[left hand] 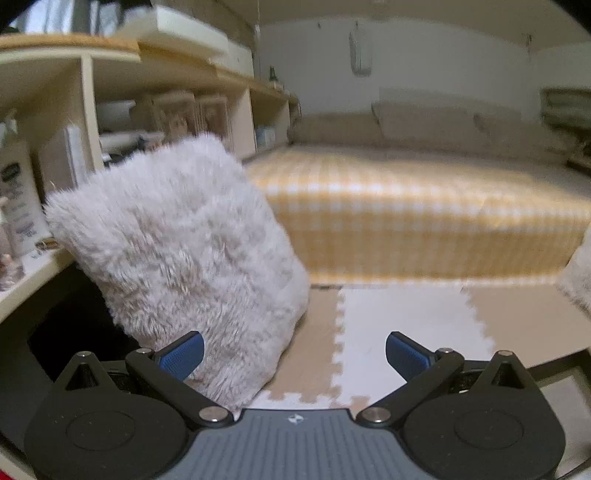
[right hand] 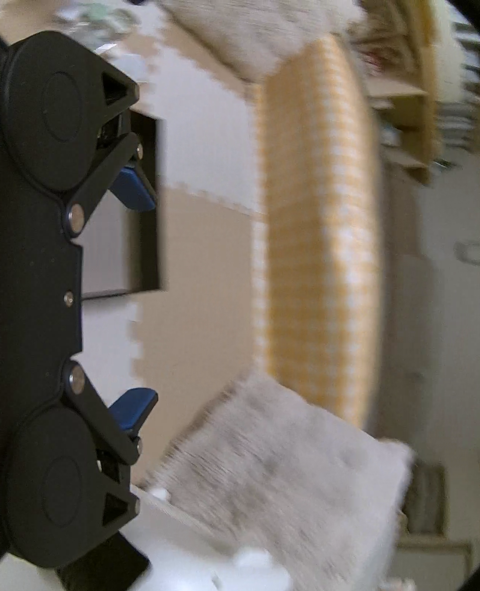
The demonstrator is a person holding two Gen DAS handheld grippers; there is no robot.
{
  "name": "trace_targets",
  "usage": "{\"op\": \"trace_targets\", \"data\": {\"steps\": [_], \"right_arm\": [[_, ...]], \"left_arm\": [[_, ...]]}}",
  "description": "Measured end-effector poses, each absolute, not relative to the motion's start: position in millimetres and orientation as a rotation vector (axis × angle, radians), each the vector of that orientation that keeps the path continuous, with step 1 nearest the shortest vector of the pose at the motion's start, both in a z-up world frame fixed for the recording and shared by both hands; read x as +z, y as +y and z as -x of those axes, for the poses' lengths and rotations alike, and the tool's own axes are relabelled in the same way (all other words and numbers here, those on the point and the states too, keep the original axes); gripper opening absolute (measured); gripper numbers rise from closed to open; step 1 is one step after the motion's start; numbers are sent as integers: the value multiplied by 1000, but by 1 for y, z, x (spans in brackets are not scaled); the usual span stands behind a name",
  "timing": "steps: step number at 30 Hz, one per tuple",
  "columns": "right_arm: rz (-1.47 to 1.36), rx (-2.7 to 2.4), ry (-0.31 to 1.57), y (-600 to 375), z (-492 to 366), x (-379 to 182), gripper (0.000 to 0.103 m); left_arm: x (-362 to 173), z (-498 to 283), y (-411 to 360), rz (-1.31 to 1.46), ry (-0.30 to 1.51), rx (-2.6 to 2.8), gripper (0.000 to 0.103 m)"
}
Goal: Organize rigid objects
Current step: 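Move left tool to the black earbud case while right tool reaches the black tray wall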
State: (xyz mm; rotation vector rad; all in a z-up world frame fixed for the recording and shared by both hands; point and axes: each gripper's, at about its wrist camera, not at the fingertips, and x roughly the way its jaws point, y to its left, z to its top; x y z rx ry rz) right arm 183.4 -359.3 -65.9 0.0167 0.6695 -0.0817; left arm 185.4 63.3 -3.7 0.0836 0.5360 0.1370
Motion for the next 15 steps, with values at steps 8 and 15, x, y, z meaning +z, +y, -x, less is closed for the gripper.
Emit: {"op": "trace_targets", "data": {"steps": [8, 15], "right_arm": [[10, -29, 907, -359, -196, -103, 68], [-11, -43, 1016, -362, -205, -123, 21]], "left_arm": [[-56, -233, 102, -86, 720, 147, 103], [-87, -249, 126, -38, 851, 117, 103]]}}
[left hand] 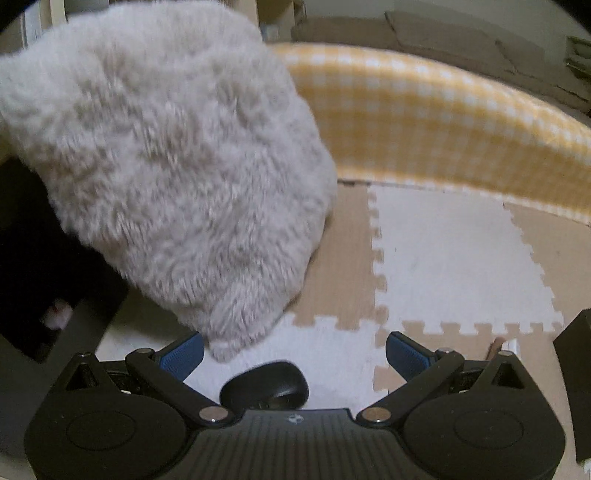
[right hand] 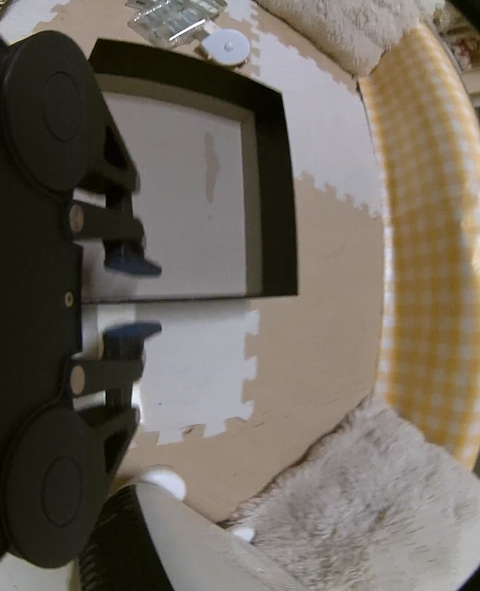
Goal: Organize rigid objects
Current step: 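Move left tool to the black earbud case while right tool reaches the black tray wall, then close left gripper on the black earbud case while right gripper clamps the tray wall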
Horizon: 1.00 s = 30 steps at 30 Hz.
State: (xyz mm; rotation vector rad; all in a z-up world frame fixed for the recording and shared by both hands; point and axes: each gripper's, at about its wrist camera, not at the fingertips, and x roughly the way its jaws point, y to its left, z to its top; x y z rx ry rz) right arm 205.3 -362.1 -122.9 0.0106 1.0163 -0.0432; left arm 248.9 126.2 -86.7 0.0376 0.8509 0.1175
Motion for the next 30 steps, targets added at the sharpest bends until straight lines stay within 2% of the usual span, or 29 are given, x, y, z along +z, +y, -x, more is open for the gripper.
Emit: {"op": "trace_targets", "data": {"steps": [2, 4, 12, 18, 26, 30], "right_arm": [[-10, -46, 1034, -365, -210, -127, 19], [-14, -41, 1052, -365, -212, -130, 12], [-35, -27, 1077, -362, -210, -130, 4], [-30, -11, 1103, -356, -206, -129, 4], [-9, -2, 1108, -351, -205, -130, 5], [-14, -6, 1098, -351, -205, -130, 5]], "left_arm": [[-92, -251, 129, -31, 874, 101, 103], [-97, -252, 130, -26, 887, 90, 103], [-112, -258, 144, 34, 945, 98, 103], [-132, -267, 162, 133, 1030, 158, 98], [-154, -280, 180, 369, 1075, 311, 98], [-163, -286, 178, 377, 1102, 353, 96]]}}
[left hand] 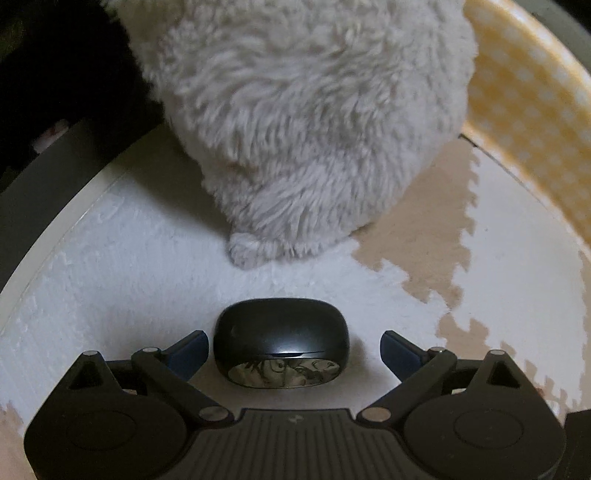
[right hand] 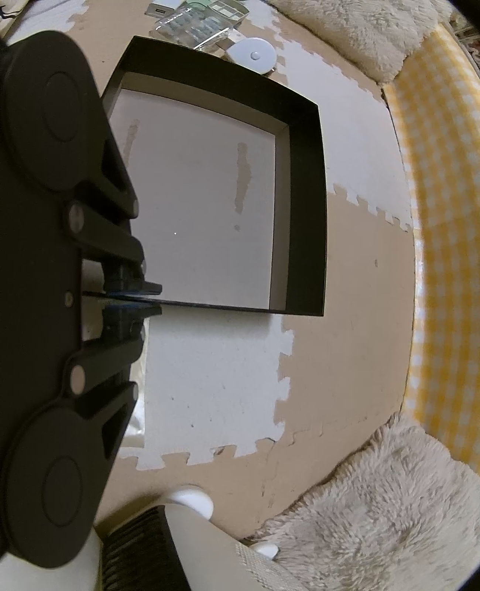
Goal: Organize rigid objects
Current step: 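Close left gripper on the black earbud case while right gripper clamps the tray wall, then carry the earbud case into the black tray and open the left gripper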
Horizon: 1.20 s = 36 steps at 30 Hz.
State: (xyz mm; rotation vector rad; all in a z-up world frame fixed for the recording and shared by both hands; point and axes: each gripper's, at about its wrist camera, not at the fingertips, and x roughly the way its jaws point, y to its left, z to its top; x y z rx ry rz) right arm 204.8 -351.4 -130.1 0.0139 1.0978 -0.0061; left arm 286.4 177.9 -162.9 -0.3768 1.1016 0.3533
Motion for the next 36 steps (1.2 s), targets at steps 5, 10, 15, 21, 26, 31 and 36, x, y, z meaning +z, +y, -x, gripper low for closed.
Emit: {"op": "trace_targets", "data": {"steps": [5, 10, 15, 21, 26, 31, 36], "right_arm": [[6, -6, 1095, -349, -205, -130, 5], [-14, -10, 1102, -351, -207, -130, 5], [-34, -25, 1070, -351, -205, -123, 7], [-75, -43, 1037, -356, -205, -116, 3], [-80, -42, 1039, -357, -205, -117, 3], [-77, -42, 1040, -357, -205, -117, 3], [-67, -49, 1048, -354, -206, -117, 2]], "left_arm": [[-171, -292, 180, 352, 1146, 387, 89], [-170, -291, 184, 361, 1136, 401, 88], [-167, -292, 184, 346, 1118, 404, 88], [-163, -292, 185, 351, 1124, 430, 81], [-159, -291, 180, 343, 1129, 417, 81], [-145, -289, 165, 365, 1096, 354, 81], [-125, -284, 126, 355, 1060, 218, 81]]}}
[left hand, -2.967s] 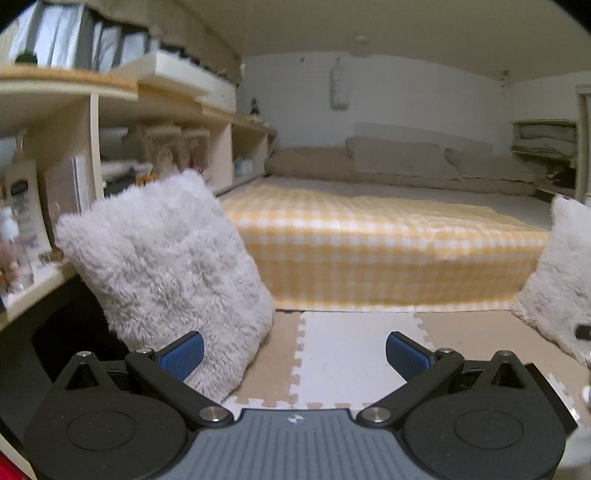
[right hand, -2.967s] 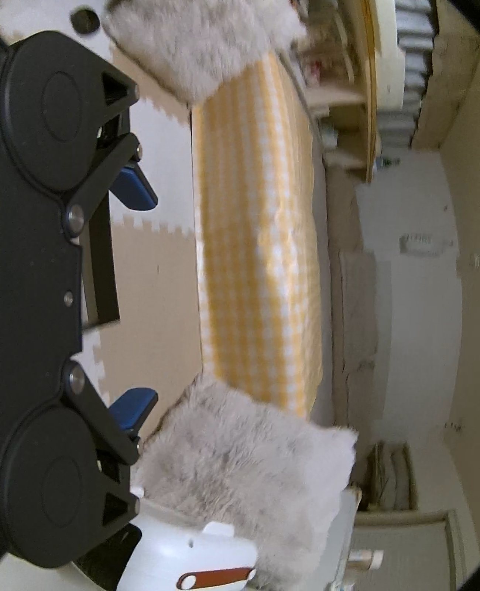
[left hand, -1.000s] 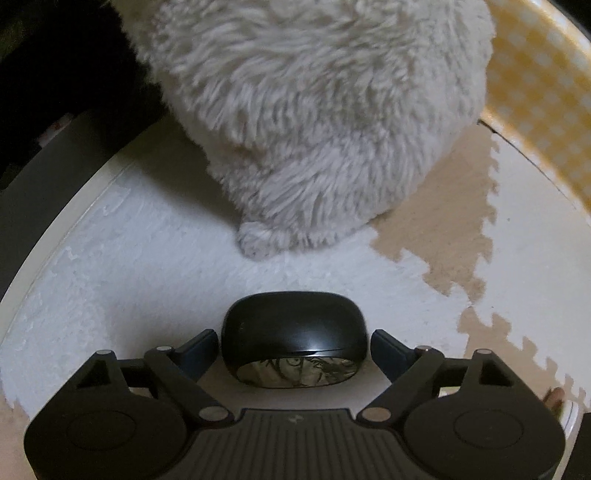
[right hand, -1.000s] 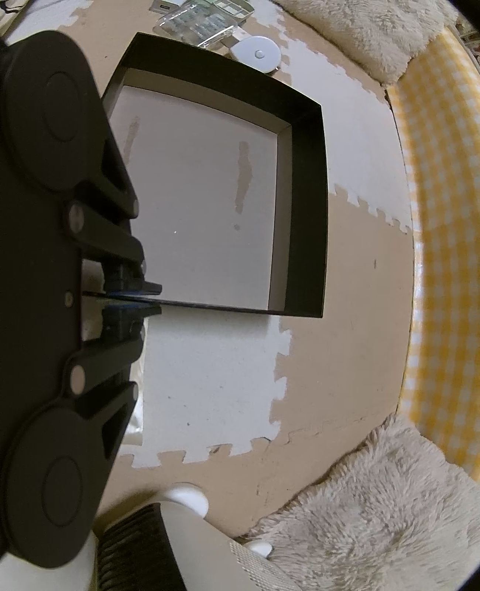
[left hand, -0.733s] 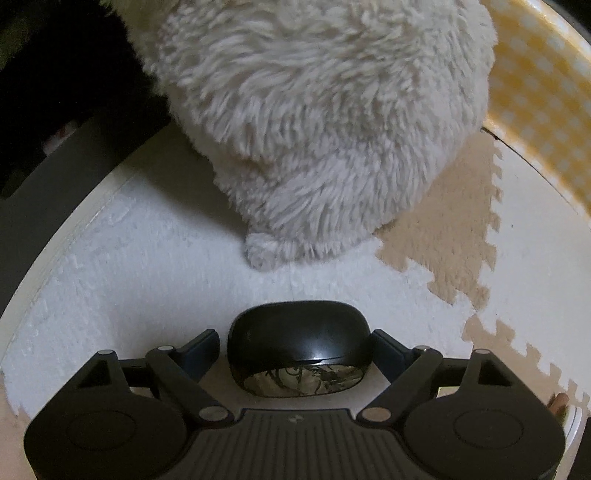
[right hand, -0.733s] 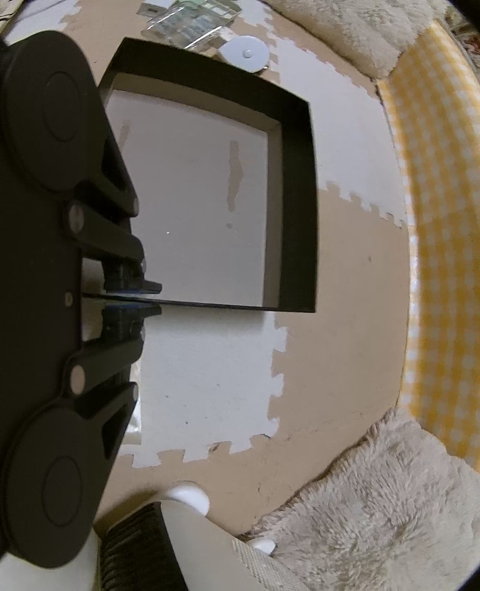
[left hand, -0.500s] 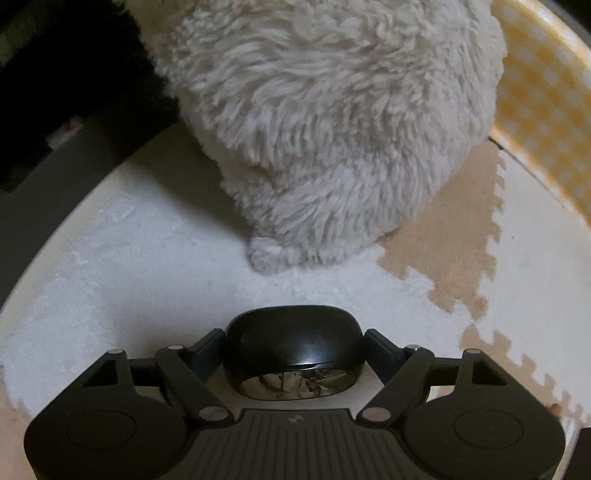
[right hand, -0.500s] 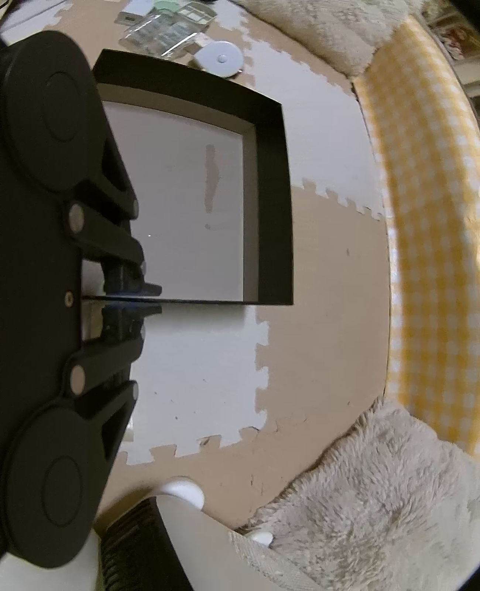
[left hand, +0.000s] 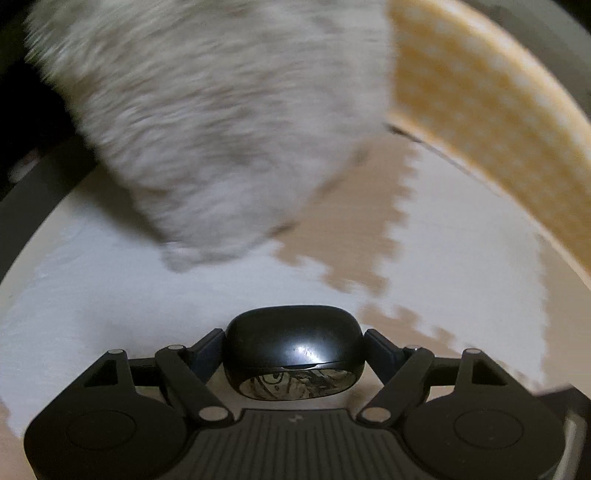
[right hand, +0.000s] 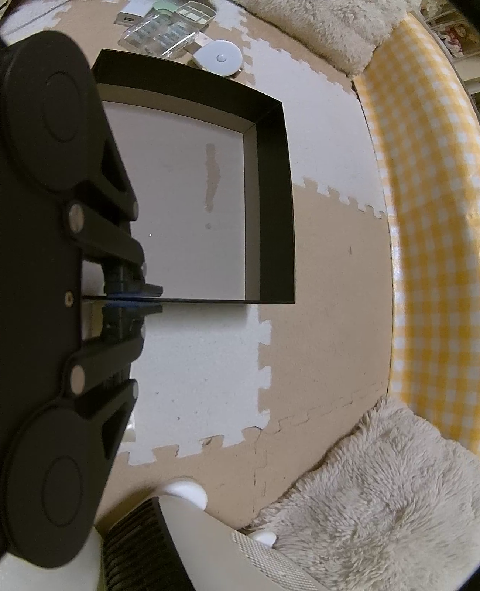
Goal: Organize rigid objects
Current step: 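Carry the earbud case into the black tray and open the left gripper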
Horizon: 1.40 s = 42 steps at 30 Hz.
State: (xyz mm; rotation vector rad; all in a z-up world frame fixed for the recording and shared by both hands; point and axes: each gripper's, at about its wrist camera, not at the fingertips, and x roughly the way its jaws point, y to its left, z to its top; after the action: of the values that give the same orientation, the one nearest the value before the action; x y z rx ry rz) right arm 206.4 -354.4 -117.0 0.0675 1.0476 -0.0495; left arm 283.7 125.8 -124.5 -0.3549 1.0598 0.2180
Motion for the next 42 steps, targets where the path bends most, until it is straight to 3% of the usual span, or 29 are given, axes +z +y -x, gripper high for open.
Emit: {"op": "trace_targets", "data": {"steps": [20, 29, 42], "right_arm": [[-91, -43, 1059, -357, -208, -118, 3], [-148, -41, 1076, -363, -210, -117, 3], [-204, -37, 1085, -370, -211, -118, 4]], "left_arm": [[-91, -222, -88, 350, 994, -462, 81], [-122, -218, -160, 307, 1008, -567, 81], [-159, -218, -205, 314, 1059, -651, 81]]}}
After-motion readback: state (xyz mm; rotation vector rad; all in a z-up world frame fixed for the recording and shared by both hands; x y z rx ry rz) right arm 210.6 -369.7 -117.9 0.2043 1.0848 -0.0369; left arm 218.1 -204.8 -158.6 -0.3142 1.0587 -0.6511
